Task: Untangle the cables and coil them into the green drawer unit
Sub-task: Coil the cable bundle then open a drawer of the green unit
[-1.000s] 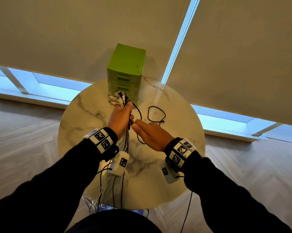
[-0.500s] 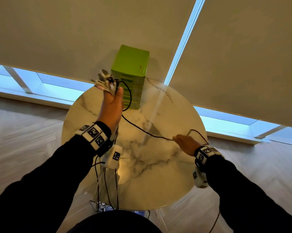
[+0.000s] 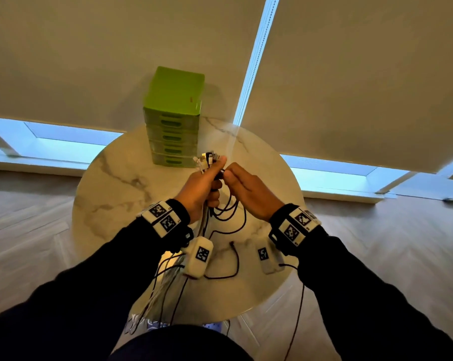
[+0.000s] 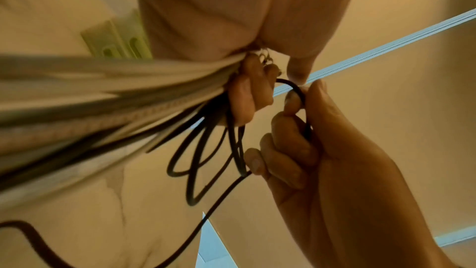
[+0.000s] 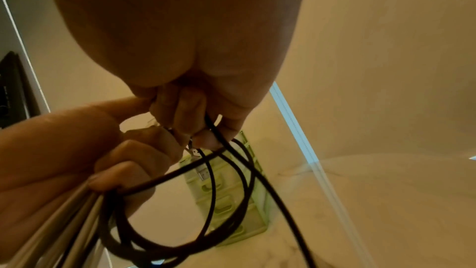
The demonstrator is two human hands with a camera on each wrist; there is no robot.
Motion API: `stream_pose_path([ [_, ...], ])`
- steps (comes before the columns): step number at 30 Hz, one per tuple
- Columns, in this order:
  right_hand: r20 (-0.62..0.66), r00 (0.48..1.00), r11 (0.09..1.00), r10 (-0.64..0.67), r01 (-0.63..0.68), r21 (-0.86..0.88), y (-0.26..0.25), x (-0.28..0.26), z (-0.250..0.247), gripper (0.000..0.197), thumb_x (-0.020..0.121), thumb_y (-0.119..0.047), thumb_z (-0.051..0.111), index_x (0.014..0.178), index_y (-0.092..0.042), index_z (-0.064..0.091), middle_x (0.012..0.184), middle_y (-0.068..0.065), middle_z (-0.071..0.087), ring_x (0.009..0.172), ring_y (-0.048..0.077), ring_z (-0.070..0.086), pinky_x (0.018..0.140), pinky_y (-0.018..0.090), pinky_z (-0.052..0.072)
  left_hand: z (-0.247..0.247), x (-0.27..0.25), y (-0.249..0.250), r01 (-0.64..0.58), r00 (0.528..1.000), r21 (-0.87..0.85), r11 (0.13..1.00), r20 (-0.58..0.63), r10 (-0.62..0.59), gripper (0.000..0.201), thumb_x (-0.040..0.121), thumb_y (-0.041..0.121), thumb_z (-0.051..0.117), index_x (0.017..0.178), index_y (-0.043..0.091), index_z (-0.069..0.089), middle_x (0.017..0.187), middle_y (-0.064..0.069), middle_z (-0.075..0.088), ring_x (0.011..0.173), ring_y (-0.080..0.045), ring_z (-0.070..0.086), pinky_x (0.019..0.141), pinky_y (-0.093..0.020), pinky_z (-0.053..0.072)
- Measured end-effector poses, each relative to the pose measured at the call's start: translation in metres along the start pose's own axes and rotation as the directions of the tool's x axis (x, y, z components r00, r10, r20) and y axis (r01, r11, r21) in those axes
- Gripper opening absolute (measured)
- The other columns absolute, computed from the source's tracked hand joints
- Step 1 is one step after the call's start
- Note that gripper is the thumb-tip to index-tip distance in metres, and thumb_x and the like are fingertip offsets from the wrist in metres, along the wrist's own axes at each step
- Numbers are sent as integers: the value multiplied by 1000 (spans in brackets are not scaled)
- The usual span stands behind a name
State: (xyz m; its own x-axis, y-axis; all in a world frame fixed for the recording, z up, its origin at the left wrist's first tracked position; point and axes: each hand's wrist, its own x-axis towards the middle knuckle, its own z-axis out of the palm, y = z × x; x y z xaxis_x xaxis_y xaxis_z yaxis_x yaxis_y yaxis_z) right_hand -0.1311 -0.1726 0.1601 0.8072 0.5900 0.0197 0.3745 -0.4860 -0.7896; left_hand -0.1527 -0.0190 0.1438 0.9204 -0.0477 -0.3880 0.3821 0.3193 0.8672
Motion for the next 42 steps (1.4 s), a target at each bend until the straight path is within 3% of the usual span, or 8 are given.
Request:
stream_pose_path([
  [3,8,999,999,35,-35,10,12,-22,-12,21,109,-35,35,94,-43,48,77,-7,53,66,4,48,68,24,44,19,5,-5,-16,1000,30,999,12,16,28,95,30,66,71,23,55,57,6,30,48,-11,22,45,-24,21],
  [10,-49,950,945,309,-313,-92,65,-102,-43,33,108,-40,33,86,-19,48,75,-4,52,69,12,46,69,26,40,72,28,-11,-167,984,-10,986,-70,166,32,100,19,59,72,24,44,58,5,27,44,-10,26,44,-22,27],
  [17,-241,751,691,615,-660,-293,119,-195,-76,34,105,-52,28,80,-35,41,76,-1,57,75,30,57,76,42,47,124,30,-30,-197,980,81,977,-15,199,25,98,20,64,77,23,50,54,7,31,45,-11,29,46,-24,30],
  [21,-215,720,682,659,-694,-231,121,-219,-80,12,103,-39,44,104,-30,51,84,4,67,80,30,66,83,49,55,156,16,-55,-203,976,176,963,112,185,24,98,23,64,79,22,50,57,5,30,49,-14,29,49,-27,29],
  [27,-254,829,865,499,-496,79,93,-210,-70,42,90,-38,71,119,-21,46,76,4,61,66,16,56,67,25,50,193,-3,-79,-268,939,304,914,295,178,27,100,27,60,79,17,47,52,8,32,47,-13,30,50,-28,30],
  [35,-452,715,762,534,-638,-110,114,-252,-96,29,106,-46,35,96,-23,49,85,8,68,74,25,64,70,38,49,203,6,-72,-163,942,207,965,324,89,34,106,41,43,82,16,41,63,0,27,48,-12,19,49,-27,17],
  [39,-324,522,531,789,-844,-67,159,-295,-107,18,99,-36,54,103,-19,56,84,4,72,83,26,70,77,35,54,201,9,-62,-112,933,108,988,354,67,33,109,31,41,78,19,41,65,2,36,50,-10,21,51,-28,19],
  [42,-164,564,573,810,-820,10,170,-292,-104,41,82,-27,80,113,-24,55,89,-6,74,92,15,70,94,37,54,202,10,-61,-61,927,49,997,373,38,28,108,28,44,82,19,44,64,5,42,49,-8,30,48,-21,27],
])
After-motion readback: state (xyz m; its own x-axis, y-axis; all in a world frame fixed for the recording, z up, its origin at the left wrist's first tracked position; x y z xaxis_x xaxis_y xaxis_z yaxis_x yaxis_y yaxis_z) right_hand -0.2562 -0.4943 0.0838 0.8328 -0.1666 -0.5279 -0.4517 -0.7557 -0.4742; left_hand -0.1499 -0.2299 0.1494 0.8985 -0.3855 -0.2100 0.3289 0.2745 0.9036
